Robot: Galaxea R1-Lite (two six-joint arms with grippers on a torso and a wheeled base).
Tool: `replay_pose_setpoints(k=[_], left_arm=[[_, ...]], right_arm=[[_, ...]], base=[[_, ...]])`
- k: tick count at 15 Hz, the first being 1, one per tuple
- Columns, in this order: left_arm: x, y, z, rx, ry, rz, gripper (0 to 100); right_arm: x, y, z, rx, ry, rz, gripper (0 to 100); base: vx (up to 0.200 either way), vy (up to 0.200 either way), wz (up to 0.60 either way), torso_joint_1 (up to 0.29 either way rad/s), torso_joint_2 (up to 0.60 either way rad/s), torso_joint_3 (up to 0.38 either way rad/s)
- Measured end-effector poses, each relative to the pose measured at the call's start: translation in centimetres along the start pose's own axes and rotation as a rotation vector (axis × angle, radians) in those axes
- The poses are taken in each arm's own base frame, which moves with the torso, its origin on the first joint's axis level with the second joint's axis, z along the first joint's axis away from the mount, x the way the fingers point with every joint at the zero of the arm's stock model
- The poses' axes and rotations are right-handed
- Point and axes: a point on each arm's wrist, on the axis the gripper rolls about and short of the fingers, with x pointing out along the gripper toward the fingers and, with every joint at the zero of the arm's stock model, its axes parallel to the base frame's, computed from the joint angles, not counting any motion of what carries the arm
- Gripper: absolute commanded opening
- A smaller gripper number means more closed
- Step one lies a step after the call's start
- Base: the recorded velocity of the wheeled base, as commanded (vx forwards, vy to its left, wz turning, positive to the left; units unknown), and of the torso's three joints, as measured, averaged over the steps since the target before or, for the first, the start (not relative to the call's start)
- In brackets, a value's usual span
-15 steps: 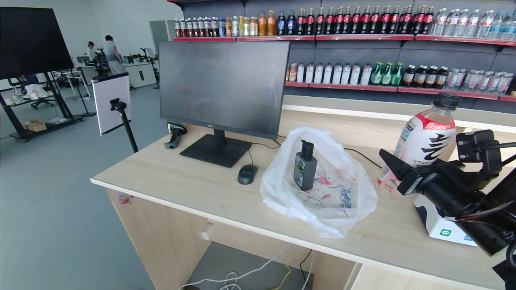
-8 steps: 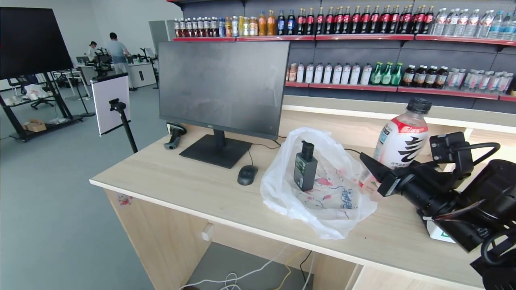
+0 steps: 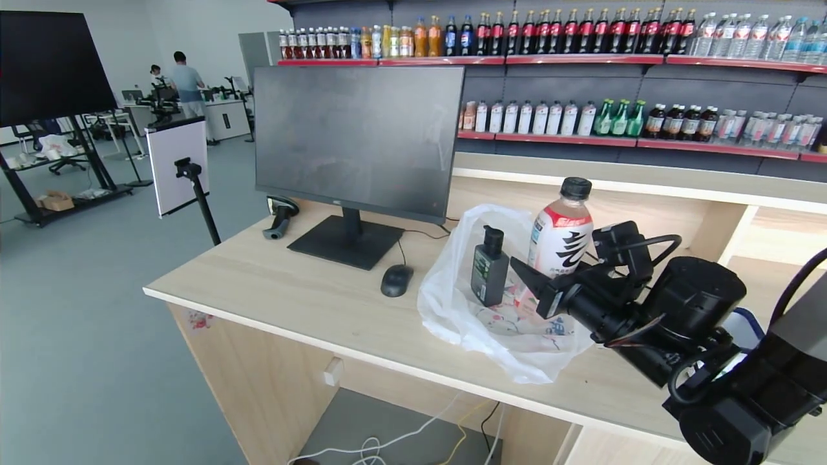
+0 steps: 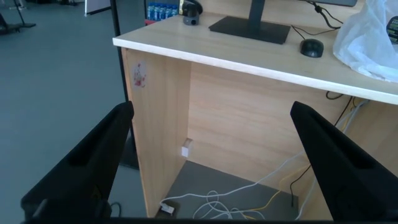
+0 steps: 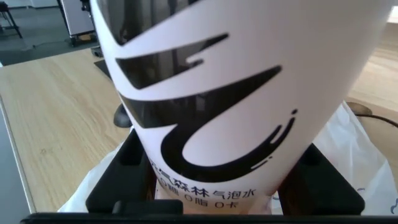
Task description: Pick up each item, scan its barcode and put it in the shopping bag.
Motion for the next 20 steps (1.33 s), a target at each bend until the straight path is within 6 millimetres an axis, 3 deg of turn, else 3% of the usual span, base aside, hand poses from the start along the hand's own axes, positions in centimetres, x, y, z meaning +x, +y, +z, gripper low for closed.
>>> replay_pose_setpoints(k=[13,20], left_arm=[[0.0,0.0,0.0,0.002,-0.001,0.0,100],[0.0,0.0,0.0,-0.001,0.001,0.0,100]], right_arm=[[2.9,-3.2,-3.0,0.019,0.031,-0.087,0],[3.3,-3.4,-3.8,-0.007,0.043,-0.07,0]], base=[[0.0,0.0,0.0,0.0,0.0,0.0],[0.0,0.0,0.0,0.0,0.0,0.0]])
